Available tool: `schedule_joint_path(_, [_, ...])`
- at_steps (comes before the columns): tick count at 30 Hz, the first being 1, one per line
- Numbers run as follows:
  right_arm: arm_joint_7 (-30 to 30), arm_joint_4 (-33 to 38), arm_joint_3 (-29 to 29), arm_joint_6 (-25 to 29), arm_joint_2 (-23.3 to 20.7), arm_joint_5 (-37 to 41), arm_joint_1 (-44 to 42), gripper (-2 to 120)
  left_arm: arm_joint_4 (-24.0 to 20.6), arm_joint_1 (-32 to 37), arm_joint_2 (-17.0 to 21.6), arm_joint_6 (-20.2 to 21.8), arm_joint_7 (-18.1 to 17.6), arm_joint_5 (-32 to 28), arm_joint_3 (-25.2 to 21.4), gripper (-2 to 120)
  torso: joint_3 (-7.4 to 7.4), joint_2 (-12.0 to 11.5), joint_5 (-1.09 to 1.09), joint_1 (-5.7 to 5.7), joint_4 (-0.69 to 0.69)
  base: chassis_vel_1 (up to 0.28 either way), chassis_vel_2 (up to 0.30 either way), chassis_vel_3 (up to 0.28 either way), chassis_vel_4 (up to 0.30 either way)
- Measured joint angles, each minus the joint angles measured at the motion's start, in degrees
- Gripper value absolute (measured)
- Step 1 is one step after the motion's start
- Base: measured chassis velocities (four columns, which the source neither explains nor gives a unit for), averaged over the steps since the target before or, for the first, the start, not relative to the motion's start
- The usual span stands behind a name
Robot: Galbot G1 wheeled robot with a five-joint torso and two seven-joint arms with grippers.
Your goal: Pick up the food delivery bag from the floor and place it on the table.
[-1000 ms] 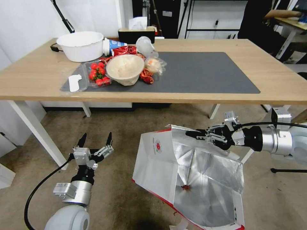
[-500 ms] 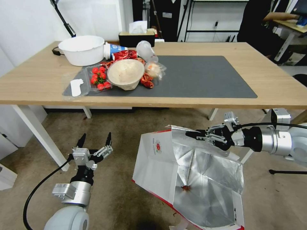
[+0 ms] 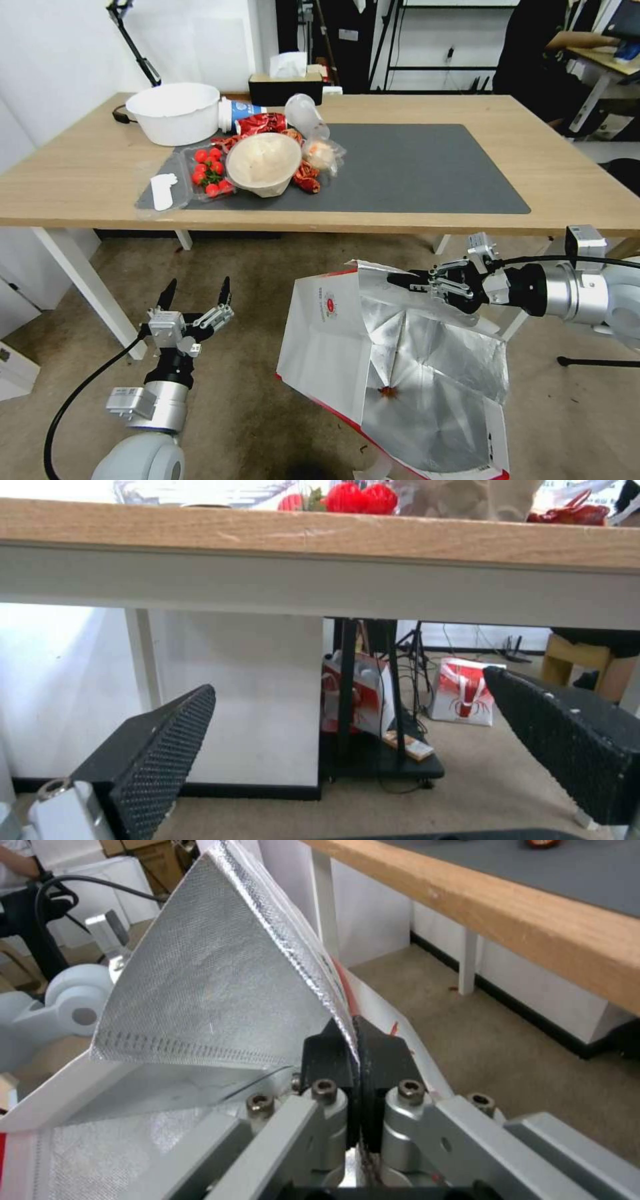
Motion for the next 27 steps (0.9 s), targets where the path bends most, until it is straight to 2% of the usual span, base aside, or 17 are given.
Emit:
schedule_joint_path(14, [0.2,0.0,0.0,0.0,-0.1,0.0,0.0,0,0.0,0.0,0.0,0.0,0.0,-0.1,0.0,100,1.85,2.9,0.00,1.07,0.00,0.000,0.000,0.000,0.000])
schedule_joint_path(27, [0.3,-0.2,-0.1,0.0,-0.1,0.2,0.0,0,-0.1,0.0,0.1,0.0,0.1,-0.1,0.0,100,4.03,6.6,0.00,2.52,0.00,0.000,0.000,0.000,0.000])
